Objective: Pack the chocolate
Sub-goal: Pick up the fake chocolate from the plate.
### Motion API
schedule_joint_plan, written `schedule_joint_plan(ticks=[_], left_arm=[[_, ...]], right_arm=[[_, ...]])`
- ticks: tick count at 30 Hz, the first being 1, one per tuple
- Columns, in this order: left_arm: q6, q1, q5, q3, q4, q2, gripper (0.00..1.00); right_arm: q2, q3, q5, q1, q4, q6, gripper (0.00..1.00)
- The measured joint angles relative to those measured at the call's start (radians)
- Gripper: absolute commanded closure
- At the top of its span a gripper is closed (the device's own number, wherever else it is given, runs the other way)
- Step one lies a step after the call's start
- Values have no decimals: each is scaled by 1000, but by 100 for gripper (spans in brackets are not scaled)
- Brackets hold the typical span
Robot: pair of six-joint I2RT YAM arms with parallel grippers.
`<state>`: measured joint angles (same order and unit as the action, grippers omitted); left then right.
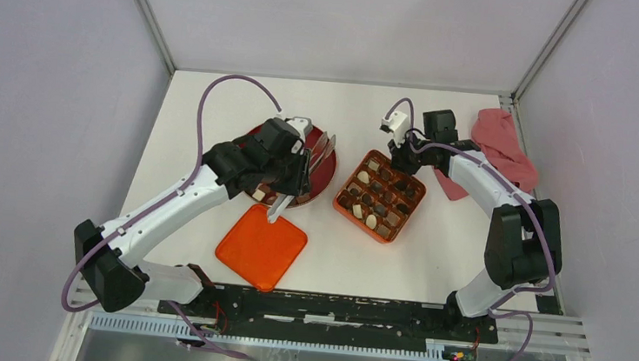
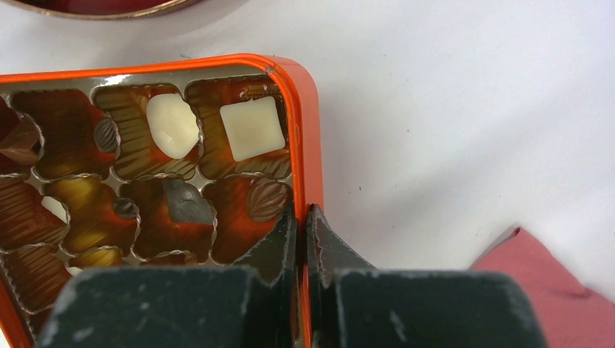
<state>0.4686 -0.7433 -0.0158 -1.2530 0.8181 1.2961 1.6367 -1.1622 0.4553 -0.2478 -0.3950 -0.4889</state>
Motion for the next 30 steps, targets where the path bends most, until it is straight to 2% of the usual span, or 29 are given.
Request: schedule_joint_plan(ticks=[7,20,30], left_arm=[[-9,52,-17,0,20,-26,59],[-45,201,25,82,18,-72,59],[-54,311,72,97,30,-66,58]], right_arm=[[0,-2,16,0,-64,-92,96],[123,-59,-37,-8,-116,-85,94],[183,-115,-82,-12,-127,-46,65]])
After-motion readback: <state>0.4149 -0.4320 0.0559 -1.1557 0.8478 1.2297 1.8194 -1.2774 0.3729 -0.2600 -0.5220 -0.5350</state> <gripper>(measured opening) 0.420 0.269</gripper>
